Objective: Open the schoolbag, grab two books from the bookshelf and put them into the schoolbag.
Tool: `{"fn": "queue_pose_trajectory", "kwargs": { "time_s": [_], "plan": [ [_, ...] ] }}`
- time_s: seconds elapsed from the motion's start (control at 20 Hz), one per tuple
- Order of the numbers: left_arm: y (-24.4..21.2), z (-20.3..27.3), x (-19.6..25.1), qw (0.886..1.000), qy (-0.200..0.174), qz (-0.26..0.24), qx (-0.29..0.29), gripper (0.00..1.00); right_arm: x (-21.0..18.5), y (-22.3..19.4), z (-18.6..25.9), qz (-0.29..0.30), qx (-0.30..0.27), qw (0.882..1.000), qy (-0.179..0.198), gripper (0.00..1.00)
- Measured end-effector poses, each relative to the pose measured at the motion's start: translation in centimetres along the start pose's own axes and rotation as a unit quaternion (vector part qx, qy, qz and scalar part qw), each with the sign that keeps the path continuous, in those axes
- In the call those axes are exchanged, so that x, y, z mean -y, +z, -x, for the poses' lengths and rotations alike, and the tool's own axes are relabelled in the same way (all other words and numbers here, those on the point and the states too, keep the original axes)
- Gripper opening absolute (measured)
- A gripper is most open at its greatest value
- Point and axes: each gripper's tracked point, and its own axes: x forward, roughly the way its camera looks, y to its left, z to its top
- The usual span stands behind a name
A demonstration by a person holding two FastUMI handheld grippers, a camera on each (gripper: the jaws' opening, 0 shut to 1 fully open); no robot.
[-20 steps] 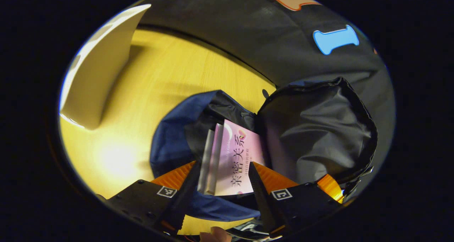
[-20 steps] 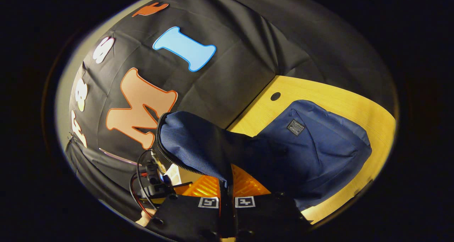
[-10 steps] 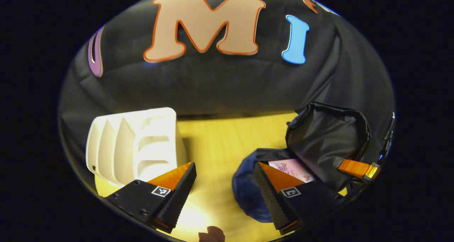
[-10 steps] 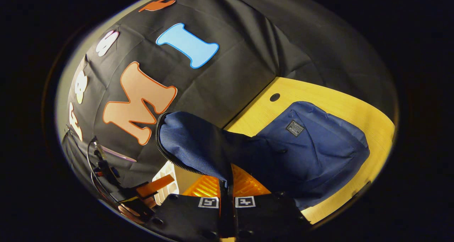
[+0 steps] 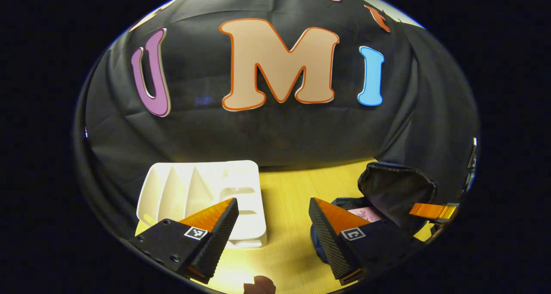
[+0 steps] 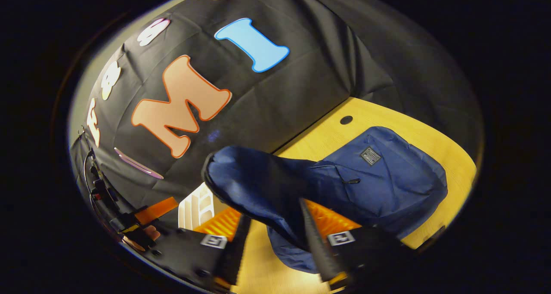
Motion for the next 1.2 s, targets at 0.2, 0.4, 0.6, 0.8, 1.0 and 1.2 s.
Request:
{"fn": "queue_pose_trajectory", "kwargs": {
  "time_s": [0.2,0.4,0.6,0.8,1.0,1.2],
  "plan": [
    [2.1,1.7,-0.9,0.999,0.014,-0.013,0.041,0.96,-1.7,0.7,1.3,0.095,0.025,0.995,-0.014,0.92],
    [3.3,3.8,-1.5,0.997,0.027,-0.033,0.069,0.95,-5.5,2.4,3.3,0.167,0.062,0.984,0.003,1.00],
    [3.9,6.4,-2.1,0.995,0.036,-0.022,0.088,0.94,-7.3,3.5,5.1,0.211,0.091,0.973,0.001,1.00],
    [4.6,9.4,-3.7,0.992,0.055,-0.013,0.109,0.93,-7.9,5.4,7.7,0.225,0.140,0.964,-0.027,1.00],
    [5.0,12.7,-4.8,0.989,0.069,-0.004,0.133,0.93,-8.9,5.8,10.8,0.238,0.161,0.957,-0.025,1.00],
    [4.7,15.8,-5.3,0.983,0.079,0.015,0.165,0.93,-9.7,5.0,13.2,0.224,0.174,0.959,-0.005,1.00]
  ]
}}
